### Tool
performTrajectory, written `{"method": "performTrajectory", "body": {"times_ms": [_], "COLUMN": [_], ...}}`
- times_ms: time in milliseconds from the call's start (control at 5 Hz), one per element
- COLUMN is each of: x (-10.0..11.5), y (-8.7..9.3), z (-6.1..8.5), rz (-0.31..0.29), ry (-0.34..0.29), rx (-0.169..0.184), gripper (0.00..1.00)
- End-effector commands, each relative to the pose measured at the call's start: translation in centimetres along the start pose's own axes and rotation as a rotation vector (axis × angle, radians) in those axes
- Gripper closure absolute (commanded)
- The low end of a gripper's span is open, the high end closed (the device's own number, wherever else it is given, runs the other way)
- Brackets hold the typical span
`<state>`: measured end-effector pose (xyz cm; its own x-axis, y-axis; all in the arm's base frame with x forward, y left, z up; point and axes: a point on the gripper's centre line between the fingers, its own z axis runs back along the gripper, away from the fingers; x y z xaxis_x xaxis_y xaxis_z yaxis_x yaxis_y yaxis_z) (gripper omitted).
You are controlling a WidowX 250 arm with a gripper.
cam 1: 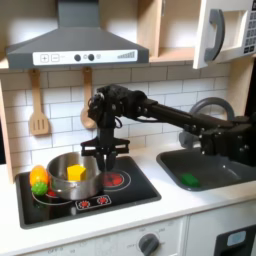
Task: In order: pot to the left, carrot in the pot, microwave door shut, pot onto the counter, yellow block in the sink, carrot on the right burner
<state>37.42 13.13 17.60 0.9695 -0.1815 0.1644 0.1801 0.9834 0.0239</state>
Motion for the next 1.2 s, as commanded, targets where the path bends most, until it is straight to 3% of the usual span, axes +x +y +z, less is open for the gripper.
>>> {"method": "performTrajectory", "body": {"times_ms": [0,200,600,1000], "x": [1.0,2.0,1.3,0.1], "y": [0.7,1.4,5.0,8.0], "z": [2.4,4.2,5.3,5.2], "rz": [0.025,0.024,0.108,0.191], "ry": [-0.046,-0.075,-0.070,-0.060], "rx": [0.001,0.012,0.083,0.121], "gripper": [0.00,0.00,0.00,0.00]}}
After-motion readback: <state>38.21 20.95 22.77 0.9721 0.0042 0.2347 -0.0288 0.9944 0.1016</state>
